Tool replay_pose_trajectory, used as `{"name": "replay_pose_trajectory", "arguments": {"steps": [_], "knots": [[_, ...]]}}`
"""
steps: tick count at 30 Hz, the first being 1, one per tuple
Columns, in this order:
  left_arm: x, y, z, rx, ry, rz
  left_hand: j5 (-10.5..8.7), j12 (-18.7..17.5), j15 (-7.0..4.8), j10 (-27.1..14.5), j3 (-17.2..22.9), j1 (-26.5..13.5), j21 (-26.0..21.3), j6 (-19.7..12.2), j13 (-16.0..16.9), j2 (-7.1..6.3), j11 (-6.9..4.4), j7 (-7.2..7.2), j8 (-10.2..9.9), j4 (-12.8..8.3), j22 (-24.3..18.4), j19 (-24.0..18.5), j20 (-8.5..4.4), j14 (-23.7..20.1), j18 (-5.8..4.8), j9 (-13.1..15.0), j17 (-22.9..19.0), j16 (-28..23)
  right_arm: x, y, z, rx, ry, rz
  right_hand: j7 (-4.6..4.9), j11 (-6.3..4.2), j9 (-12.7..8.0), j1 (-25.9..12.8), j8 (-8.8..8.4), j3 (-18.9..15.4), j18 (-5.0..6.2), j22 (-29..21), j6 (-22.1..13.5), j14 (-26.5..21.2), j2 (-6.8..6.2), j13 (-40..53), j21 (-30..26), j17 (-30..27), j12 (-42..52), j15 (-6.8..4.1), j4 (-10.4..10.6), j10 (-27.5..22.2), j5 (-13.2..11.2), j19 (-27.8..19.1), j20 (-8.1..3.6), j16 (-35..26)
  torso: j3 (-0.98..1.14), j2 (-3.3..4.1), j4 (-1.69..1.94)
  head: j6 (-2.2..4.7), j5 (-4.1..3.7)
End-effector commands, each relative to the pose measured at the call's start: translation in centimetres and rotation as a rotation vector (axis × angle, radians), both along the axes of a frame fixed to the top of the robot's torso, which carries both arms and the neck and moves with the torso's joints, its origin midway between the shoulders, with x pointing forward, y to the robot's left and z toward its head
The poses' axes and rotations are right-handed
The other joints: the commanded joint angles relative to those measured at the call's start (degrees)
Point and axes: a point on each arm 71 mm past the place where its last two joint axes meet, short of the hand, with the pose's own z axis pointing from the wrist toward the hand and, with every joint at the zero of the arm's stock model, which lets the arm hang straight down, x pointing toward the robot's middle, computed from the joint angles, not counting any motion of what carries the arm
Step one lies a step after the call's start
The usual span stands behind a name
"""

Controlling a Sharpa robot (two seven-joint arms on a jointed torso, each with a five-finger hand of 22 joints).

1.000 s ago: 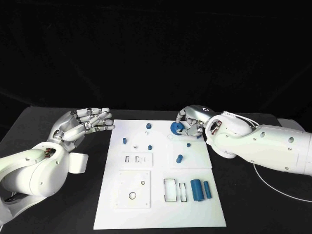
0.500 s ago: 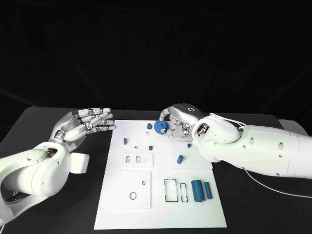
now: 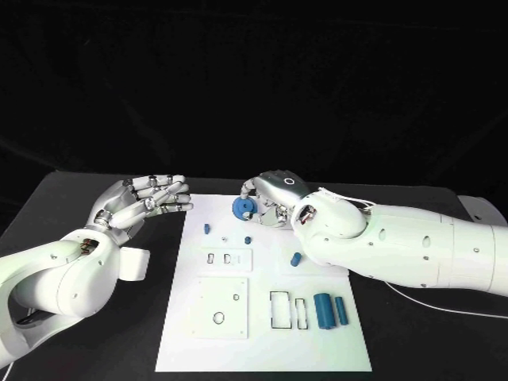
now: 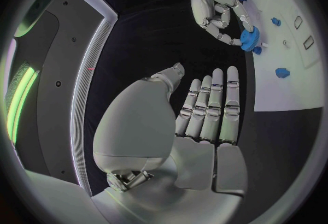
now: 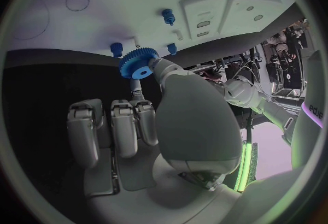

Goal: Assemble the parts on the task board

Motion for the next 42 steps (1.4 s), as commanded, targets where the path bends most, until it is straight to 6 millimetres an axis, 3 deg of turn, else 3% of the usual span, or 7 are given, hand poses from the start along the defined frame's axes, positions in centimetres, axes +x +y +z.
{"name": "replay_pose_trajectory", "arguments": {"steps": [1,11,18,30,32,34,42], "knots": [[-0.1,-0.3,0.1,-0.010,-0.006,-0.021,0.12,-0.4,0.31,-0.2,0.1,-0.2,-0.2,-0.5,0.1,-0.30,0.12,1.61,-0.3,-0.3,-0.1,0.4,0.03,0.1,0.81,-0.1,0.1,-0.4,0.2,0.3,-0.4,-0.025,0.000,-0.009,-1.39,-0.27,0.1,-0.3,0.30,0.4,-0.82,15.1,1.6,6.0,0.24,11.8,0.3,14.5,0.2,-0.48,0.1,3.1,0.3,6.0,-0.50,0.3,0.03,-0.04,0.16,-0.19,0.00],[-0.1,-0.4,0.1,-0.011,-0.006,-0.023,0.12,-0.5,0.32,-0.2,0.1,-0.3,-0.2,-0.5,0.1,-0.31,0.12,1.62,-0.3,-0.3,-0.1,0.4,0.03,0.1,0.80,-0.1,0.1,-0.4,0.5,0.7,-1.6,-0.051,0.049,-0.019,-1.37,-0.26,0.1,-0.4,0.26,0.4,-0.82,15.1,1.5,6.0,0.19,11.8,0.3,14.5,0.1,-0.49,0.1,3.0,0.3,6.0,-0.51,0.3,0.10,0.02,-0.02,-0.32,0.17],[-0.1,-0.3,0.1,-0.011,-0.006,-0.024,0.12,-0.5,0.32,-0.2,0.1,-0.3,-0.2,-0.5,0.1,-0.31,0.12,1.62,-0.3,-0.3,-0.1,0.4,0.03,0.1,0.80,-0.1,0.1,-0.4,0.8,0.7,-2.2,-0.065,0.073,-0.029,-1.34,-0.25,0.0,-0.5,0.17,0.5,-0.82,15.1,1.5,5.9,0.09,11.5,0.3,14.4,-0.1,-0.49,0.1,2.8,0.3,6.0,-0.52,0.3,0.09,-0.05,0.06,-0.69,-0.18],[0.0,-0.4,0.1,-0.011,-0.003,-0.026,0.12,-0.5,0.32,-0.2,0.1,-0.3,-0.2,-0.5,0.1,-0.31,0.12,1.62,-0.3,-0.3,-0.1,0.4,0.03,0.1,0.80,-0.1,0.1,-0.4,1.2,0.7,-2.6,-0.064,0.075,-0.042,-1.17,-0.12,-0.1,-1.0,-0.16,0.8,-0.82,15.1,1.1,5.9,-0.27,10.9,0.3,14.4,-0.7,-0.42,0.1,2.3,0.2,6.0,-0.52,0.2,0.07,-0.05,0.05,-0.69,-0.03],[0.0,-0.4,0.1,-0.011,-0.003,-0.026,0.12,-0.5,0.32,-0.2,0.1,-0.3,-0.2,-0.5,0.1,-0.31,0.12,1.62,-0.3,-0.3,-0.1,0.4,0.03,0.1,0.80,-0.1,0.1,-0.4,1.2,0.7,-2.7,-0.063,0.075,-0.044,-1.02,0.00,-0.2,-1.4,-0.44,0.9,-0.82,15.1,0.8,5.9,-0.49,10.6,0.3,14.4,-1.0,-0.34,0.2,2.0,0.1,6.0,-0.47,0.2,0.08,-0.04,0.03,-0.64,0.01],[0.0,-0.4,0.1,-0.011,-0.002,-0.027,0.12,-0.5,0.32,-0.2,0.1,-0.3,-0.2,-0.5,0.1,-0.31,0.12,1.62,-0.3,-0.3,-0.1,0.4,0.03,0.1,0.80,-0.1,0.1,-0.4,1.3,0.7,-2.7,-0.062,0.079,-0.043,0.14,0.98,-1.0,-3.2,-2.67,1.0,-0.82,15.1,-2.1,6.0,-1.31,8.5,0.3,14.5,-3.0,0.45,0.7,-0.1,0.1,6.0,0.06,0.3,0.08,-0.03,0.03,-0.65,-0.04],[0.0,-0.3,0.1,-0.011,-0.001,-0.028,0.12,-0.6,0.34,-0.2,0.0,-0.4,-0.2,-0.6,0.1,-0.34,0.14,1.64,-0.4,-0.4,-0.2,0.4,0.05,0.1,0.80,-0.1,0.2,-0.5,1.4,0.9,-3.0,-0.079,0.112,-0.031,0.70,1.64,-1.5,-7.2,-4.48,-0.3,-0.82,15.1,-3.1,6.0,-2.08,7.2,0.3,14.6,-4.4,1.17,1.2,-1.3,-1.1,6.0,0.93,0.3,0.07,-0.01,0.08,-0.72,-0.29]]}}
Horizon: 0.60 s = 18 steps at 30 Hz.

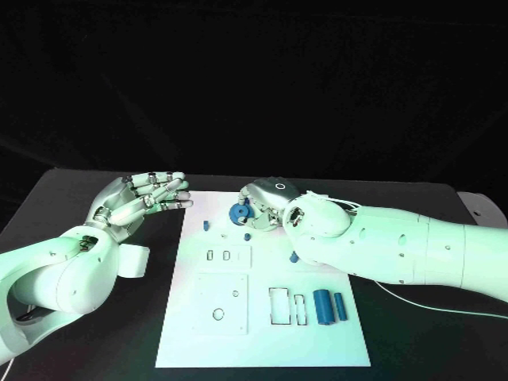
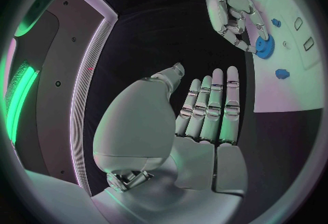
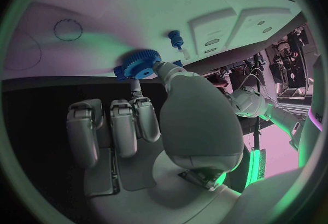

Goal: Assemble the parts on the task board

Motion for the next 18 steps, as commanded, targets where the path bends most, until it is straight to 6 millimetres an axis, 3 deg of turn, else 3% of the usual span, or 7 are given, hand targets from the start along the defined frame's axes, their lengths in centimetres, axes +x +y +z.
{"name": "replay_pose_trajectory", "arguments": {"steps": [1,7,18], "knots": [[-0.05,-0.24,0.12,-0.010,-0.004,-0.022,0.12,-0.3,0.34,-0.2,0.0,-0.4,-0.2,-0.6,0.1,-0.34,0.14,1.64,-0.4,-0.4,0.0,0.4,0.04,0.1,0.79,-0.1,0.0,-0.2,-0.02,0.16,-0.40,-0.029,0.041,0.011,0.02,0.11,-0.1,-2.5,-0.58,-1.3,-0.82,15.1,-0.1,6.0,-0.23,7.1,0.3,14.7,-0.5,0.56,0.1,-0.5,0.4,6.0,0.55,0.3,0.00,0.01,0.03,-0.01,-0.07],[0.03,-0.24,0.08,-0.009,-0.002,-0.021,0.12,-0.3,0.34,-0.2,0.0,-0.4,-0.2,-0.6,0.1,-0.34,0.14,1.64,-0.4,-0.4,0.0,0.4,0.04,0.1,0.79,-0.1,0.0,-0.2,0.00,0.15,-0.56,-0.037,0.063,0.012,0.02,0.13,0.0,-5.7,-1.09,-3.0,-0.82,15.1,0.2,6.1,0.60,7.1,0.3,15.0,-0.5,0.60,0.2,-0.5,1.4,6.0,0.63,0.4,-0.02,0.01,-0.05,0.09,-0.03],[0.05,-0.20,0.06,-0.008,-0.002,-0.019,0.12,-0.3,0.35,-0.2,0.0,-0.5,-0.3,-0.6,0.1,-0.31,0.15,1.66,-0.4,-0.4,-0.1,0.4,0.05,0.1,0.79,-0.1,0.1,-0.2,0.11,-0.03,-0.79,-0.047,0.091,-0.001,-0.04,0.10,0.1,-6.9,-1.21,-3.6,-0.82,15.1,0.4,6.1,1.03,7.4,0.3,15.1,-0.2,0.57,0.2,-0.2,1.8,6.0,0.61,0.4,0.01,0.04,-0.03,0.12,-0.09]]}}
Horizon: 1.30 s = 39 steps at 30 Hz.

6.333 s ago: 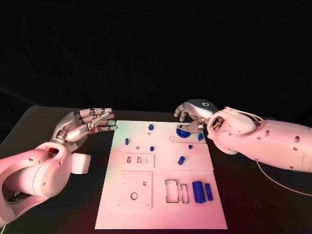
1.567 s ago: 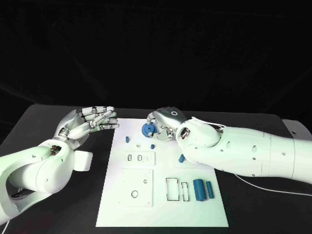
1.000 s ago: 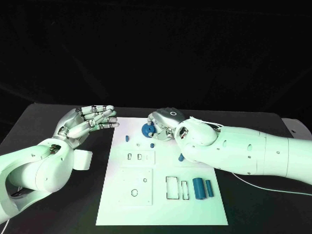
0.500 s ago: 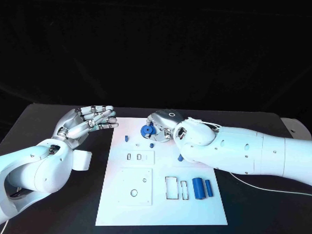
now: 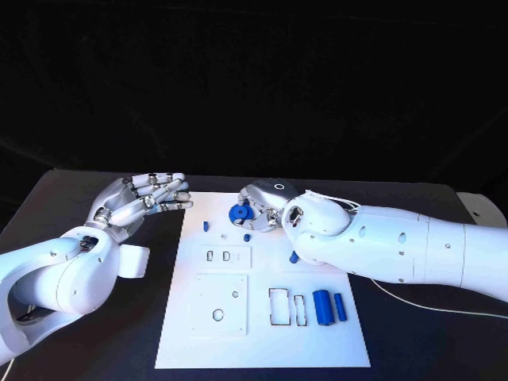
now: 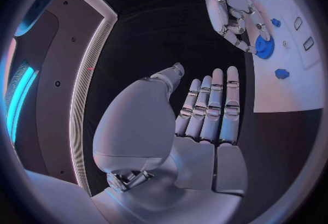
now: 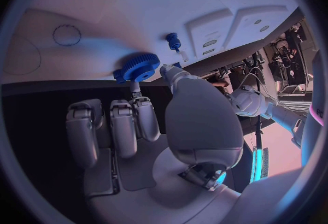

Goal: Assemble the parts on the task board

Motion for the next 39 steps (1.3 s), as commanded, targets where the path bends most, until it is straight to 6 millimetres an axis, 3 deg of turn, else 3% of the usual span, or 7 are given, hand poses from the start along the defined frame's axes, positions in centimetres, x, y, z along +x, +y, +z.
{"name": "replay_pose_trajectory", "arguments": {"steps": [1,4,10,25,30,34,39], "knots": [[0.0,-0.2,0.1,-0.009,-0.004,-0.019,0.12,-0.3,0.35,-0.2,0.0,-0.3,-0.3,-0.6,0.1,-0.08,0.15,1.65,-0.4,-0.4,-0.1,0.4,0.05,0.1,0.79,-0.1,0.0,-0.2,0.0,-0.1,-0.9,-0.041,0.055,-0.006,0.01,-0.10,0.0,-0.6,-0.11,-0.3,-0.82,15.1,0.6,5.9,-0.02,7.4,0.3,15.0,0.2,0.36,-0.1,0.0,0.4,6.0,0.20,0.2,0.02,0.01,0.04,0.03,-0.06],[-0.1,-0.2,0.1,-0.009,-0.005,-0.020,0.12,-0.3,0.35,-0.2,0.0,-0.3,-0.3,-0.6,0.1,-0.08,0.15,1.65,-0.4,-0.4,-0.1,0.4,0.05,0.1,0.79,-0.1,0.0,-0.2,0.0,-0.2,-0.9,-0.046,0.059,-0.014,0.01,-0.10,0.0,-1.0,-0.21,-0.5,-0.82,15.1,0.6,5.9,0.18,7.5,0.3,15.1,0.3,0.35,-0.1,0.1,0.6,6.0,0.20,0.2,0.04,-0.01,0.04,0.09,-0.23],[-0.1,-0.2,0.1,-0.009,-0.005,-0.018,0.12,-0.4,0.36,-0.2,0.1,-0.3,-0.3,-0.6,0.1,-0.07,0.16,1.66,-0.4,-0.4,-0.1,0.4,0.06,0.1,0.79,-0.1,0.1,-0.3,0.0,-0.5,-0.9,-0.050,0.065,-0.031,-0.03,-0.16,0.1,-1.4,-0.58,-0.5,-0.82,15.1,0.8,5.9,0.55,7.7,0.3,15.1,0.4,0.31,-0.2,0.2,3.9,6.0,0.15,0.2,0.04,0.01,0.03,0.06,-0.24],[0.0,0.0,0.1,-0.007,-0.006,-0.013,0.12,-0.4,0.36,-0.2,0.1,-0.3,-0.3,-0.6,0.1,-0.07,0.16,1.66,-0.4,-0.4,-0.1,0.4,0.06,0.1,0.79,-0.1,0.1,-0.3,-0.7,-2.1,-0.2,0.014,0.019,-0.042,-0.09,-0.20,0.2,-1.5,-0.55,-0.4,-0.82,15.1,1.0,5.9,0.69,8.3,0.3,15.1,1.0,0.29,-0.2,0.8,4.3,6.0,0.14,0.2,0.02,-0.08,0.03,0.08,-0.33],[0.0,0.1,0.1,-0.006,-0.006,-0.011,0.12,-0.4,0.39,-0.1,0.1,-0.3,-0.3,-0.6,0.1,-0.07,0.16,1.66,-0.4,-0.4,-0.1,0.4,0.07,0.0,0.79,-0.1,0.1,-0.4,-1.3,-4.4,0.6,0.097,-0.008,-0.055,-0.15,-0.26,0.2,-1.2,-0.52,-0.1,-0.82,15.1,1.2,5.9,0.74,8.5,0.3,15.1,1.2,0.25,-0.4,1.0,4.4,6.0,0.11,0.2,0.01,-0.12,-0.07,0.21,-0.45],[0.0,0.1,0.1,-0.006,-0.006,-0.010,0.12,-0.4,0.39,-0.1,0.1,-0.3,-0.3,-0.6,0.1,-0.07,0.16,1.66,-0.4,-0.4,-0.1,0.4,0.07,0.0,0.79,-0.1,0.1,-0.4,-1.5,-7.8,1.7,0.239,0.017,-0.054,-0.24,-0.39,0.3,1.4,-0.66,1.7,-0.82,15.1,1.6,5.8,0.74,8.5,0.3,14.7,1.2,0.12,-1.6,1.0,3.8,6.0,-0.02,0.1,0.05,-0.25,-0.21,0.30,-0.63],[0.1,0.2,0.1,-0.006,-0.007,-0.008,0.12,-0.4,0.40,-0.1,0.1,-0.3,-0.3,-0.6,0.1,-0.09,0.16,1.64,-0.4,-0.5,-0.1,0.4,0.07,-0.1,0.79,-0.1,0.1,-0.4,-1.6,-12.5,2.6,0.358,0.070,-0.044,-0.01,-0.23,0.4,7.0,-1.19,4.7,-0.82,15.1,2.0,5.7,-0.12,7.7,0.3,14.2,0.3,0.20,-5.2,0.1,-3.4,6.0,0.02,0.0,0.15,-0.51,-0.62,0.32,-0.83]]}}
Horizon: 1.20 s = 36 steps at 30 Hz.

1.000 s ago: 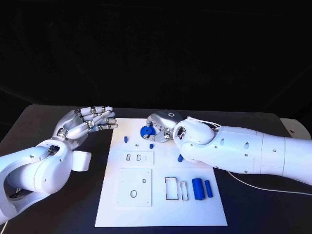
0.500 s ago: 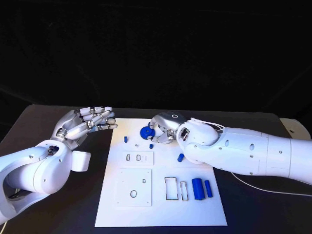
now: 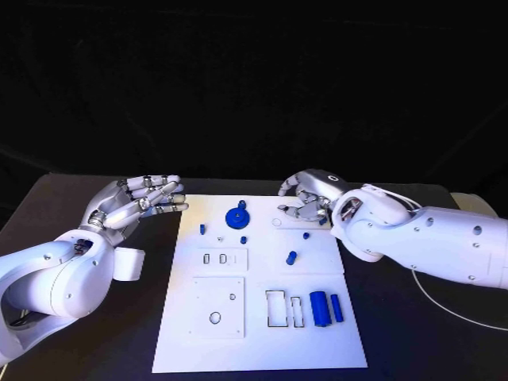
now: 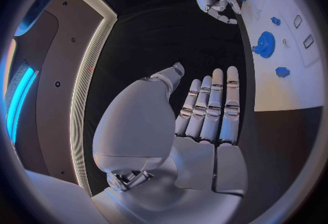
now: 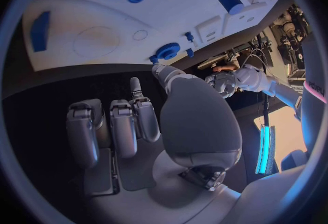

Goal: Assemble the parts on the task board

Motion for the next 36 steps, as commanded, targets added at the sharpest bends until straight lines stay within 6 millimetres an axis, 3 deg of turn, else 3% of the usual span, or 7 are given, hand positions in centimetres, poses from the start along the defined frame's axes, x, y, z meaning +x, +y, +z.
{"name": "replay_pose_trajectory", "arguments": {"steps": [1,3,8,10,17,20,36], "knots": [[0.0,-0.1,0.1,-0.009,-0.009,-0.016,0.12,-0.2,0.40,-0.1,-0.1,-0.3,-0.3,-0.5,0.1,-0.09,0.16,1.53,-0.1,-0.3,-0.1,0.4,0.08,-0.1,0.79,-0.1,0.1,-0.2,-0.3,-2.0,0.5,0.191,0.038,0.074,0.05,0.07,0.1,1.9,-0.25,0.4,-0.82,15.1,0.7,5.7,-0.83,7.8,0.3,14.4,-0.1,0.22,-1.5,-0.1,-3.0,6.0,0.03,0.0,0.13,-0.29,-0.43,-0.07,-0.19],[0.0,-0.1,0.1,-0.010,-0.009,-0.017,0.12,-0.2,0.40,-0.1,-0.1,-0.3,-0.3,-0.5,0.1,-0.09,0.16,1.53,-0.1,-0.3,-0.1,0.4,0.08,-0.1,0.79,-0.1,0.1,-0.2,-0.4,-3.6,0.5,0.206,0.062,0.063,0.01,0.06,0.2,2.5,-0.30,0.5,-0.82,15.1,0.9,5.7,-1.24,7.8,0.3,14.6,-0.1,0.22,-2.1,-0.2,-4.7,6.0,0.05,0.1,0.20,-0.35,-0.56,-0.04,-0.19],[0.1,-0.2,0.1,-0.011,-0.009,-0.019,0.12,-0.2,0.40,-0.1,-0.1,-0.3,-0.3,-0.4,0.1,-0.11,0.15,1.51,-0.1,-0.3,-0.1,0.4,0.08,-0.1,0.79,0.0,0.1,-0.2,-0.7,-6.8,-0.6,0.205,0.113,0.029,-0.07,-0.02,0.2,3.6,-0.25,0.7,-0.82,15.1,1.3,5.8,-1.49,7.9,0.3,14.9,0.0,0.18,-2.9,0.0,-4.9,6.0,0.02,0.2,0.37,-0.40,-0.75,0.24,-0.02],[0.1,-0.1,0.1,-0.010,-0.009,-0.018,0.12,-0.2,0.40,-0.1,-0.1,-0.3,-0.3,-0.4,0.1,-0.12,0.15,1.50,-0.1,-0.4,-0.1,0.3,0.08,-0.1,0.79,0.0,0.1,-0.2,-0.8,-7.5,-1.0,0.199,0.124,0.020,-0.05,-0.02,0.2,3.8,-0.32,0.8,-0.82,15.1,1.3,5.9,-1.61,8.0,0.3,15.0,0.1,0.17,-3.1,0.0,-4.8,6.0,0.01,0.2,0.57,-0.38,-0.96,0.19,0.13],[0.3,0.0,0.0,-0.009,-0.010,-0.014,0.12,-0.2,0.40,-0.1,-0.1,-0.3,-0.3,-0.4,0.1,-0.12,0.15,1.50,-0.1,-0.4,-0.1,0.3,0.08,-0.1,0.79,0.0,0.1,-0.2,-0.9,-9.1,-2.5,0.168,0.163,-0.011,0.18,0.16,0.0,4.1,-0.96,1.0,-0.82,15.1,0.6,5.9,-1.90,8.0,0.3,15.1,0.1,0.27,-3.5,0.0,-3.8,6.0,0.05,0.2,0.89,-0.34,-1.02,0.00,0.18],[0.3,0.1,0.0,-0.008,-0.010,-0.012,0.12,-0.2,0.41,0.0,-0.1,-0.3,-0.4,-0.4,0.1,-0.14,0.14,1.49,-0.1,-0.4,-0.1,0.3,0.09,-0.1,0.79,0.0,0.1,-0.3,-0.9,-9.4,-2.9,0.155,0.176,-0.018,0.29,0.26,-0.1,4.1,-1.29,1.0,-0.82,15.1,0.2,5.9,-2.05,7.9,0.3,15.1,0.0,0.36,-3.6,-0.1,-3.3,6.0,0.11,0.2,0.87,-0.31,-0.87,-0.04,-0.02],[0.4,0.3,-0.1,-0.006,-0.010,-0.007,0.12,-0.2,0.41,0.0,-0.1,-0.3,-0.4,-0.4,0.1,-0.14,0.14,1.49,-0.1,-0.4,-0.1,0.3,0.09,-0.1,0.79,0.0,0.1,-0.3,-0.9,-10.1,-4.1,0.137,0.205,-0.042,0.75,0.69,-0.4,3.7,-2.49,0.3,-0.82,15.1,-1.5,5.9,-2.46,7.5,0.3,15.1,-0.5,0.72,-3.6,-0.6,-3.0,6.0,0.41,0.2,0.76,-0.33,-0.98,-0.47,-0.07]]}}
